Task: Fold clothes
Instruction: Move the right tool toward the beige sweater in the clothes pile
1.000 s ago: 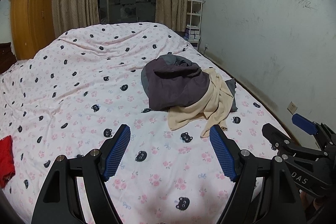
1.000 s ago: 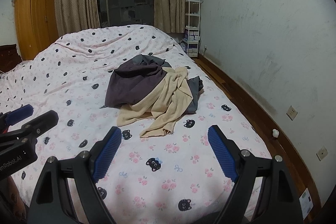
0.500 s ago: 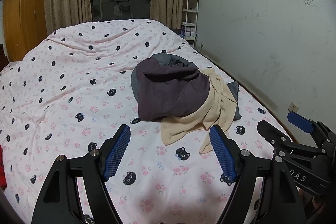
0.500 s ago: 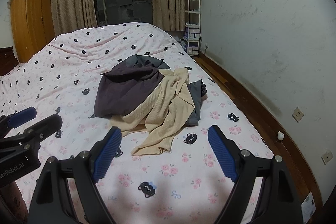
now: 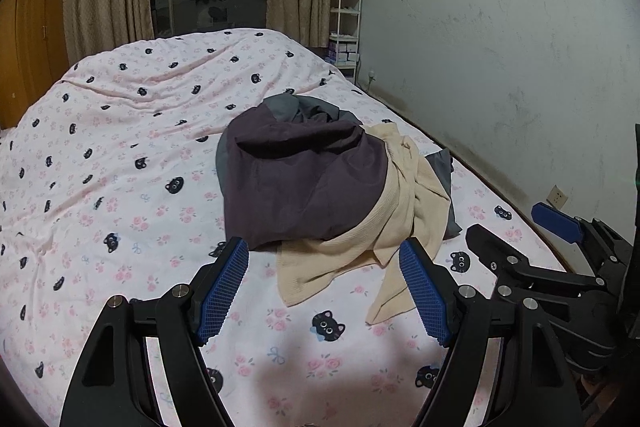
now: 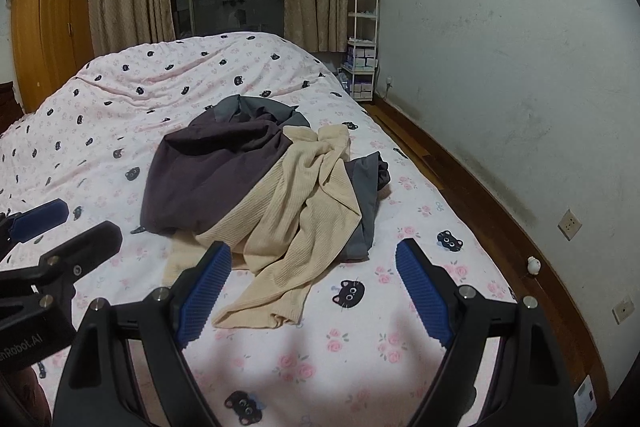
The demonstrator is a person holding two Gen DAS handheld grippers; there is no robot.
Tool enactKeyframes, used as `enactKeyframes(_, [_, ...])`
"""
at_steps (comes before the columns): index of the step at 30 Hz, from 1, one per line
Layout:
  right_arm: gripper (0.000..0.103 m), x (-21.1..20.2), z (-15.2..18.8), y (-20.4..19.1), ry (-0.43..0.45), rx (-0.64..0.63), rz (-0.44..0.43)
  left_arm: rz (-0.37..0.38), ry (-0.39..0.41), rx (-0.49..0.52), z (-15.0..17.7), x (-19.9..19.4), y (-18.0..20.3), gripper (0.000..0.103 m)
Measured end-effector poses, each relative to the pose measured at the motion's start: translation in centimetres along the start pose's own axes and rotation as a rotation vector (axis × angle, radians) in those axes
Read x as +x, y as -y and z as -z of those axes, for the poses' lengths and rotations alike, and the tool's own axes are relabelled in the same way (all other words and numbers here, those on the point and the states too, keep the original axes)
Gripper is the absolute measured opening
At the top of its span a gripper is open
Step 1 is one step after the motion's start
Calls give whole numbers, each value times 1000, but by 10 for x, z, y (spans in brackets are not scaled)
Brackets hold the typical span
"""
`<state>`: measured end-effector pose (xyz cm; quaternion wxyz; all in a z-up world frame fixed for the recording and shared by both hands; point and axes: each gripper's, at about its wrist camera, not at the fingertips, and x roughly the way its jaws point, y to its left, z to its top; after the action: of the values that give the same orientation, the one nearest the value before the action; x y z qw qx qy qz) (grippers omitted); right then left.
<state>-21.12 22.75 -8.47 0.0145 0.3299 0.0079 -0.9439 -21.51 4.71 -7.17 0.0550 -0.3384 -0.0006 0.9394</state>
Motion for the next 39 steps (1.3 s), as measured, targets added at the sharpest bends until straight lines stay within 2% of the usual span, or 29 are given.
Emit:
enactKeyframes(4, [86, 19, -2, 6, -19, 14, -32, 1, -7, 6, 0, 11, 4, 74])
enactKeyframes(10, [76, 50, -6, 10, -38, -4, -35, 0, -6, 11, -4, 22, 7, 74])
enactKeyframes(17, [74, 86, -13, 19, -57, -4, -56, 5, -12, 14, -7, 35, 11, 74])
enactKeyframes(20, [66, 104, -17, 25, -76, 0, -62, 9, -13, 13, -6, 39, 12, 74])
enactKeyframes(27, [57, 138, -25, 39, -112, 23, -63, 28, -11, 35, -6, 53, 20, 74])
enactKeyframes(36, [55, 164, -28, 54, -143, 63, -109, 57, -30, 43, -1, 72, 25, 74])
enactKeyframes(39, [48, 169, -26, 55, -156, 62, -126, 65, -37, 42, 2, 77, 27, 74])
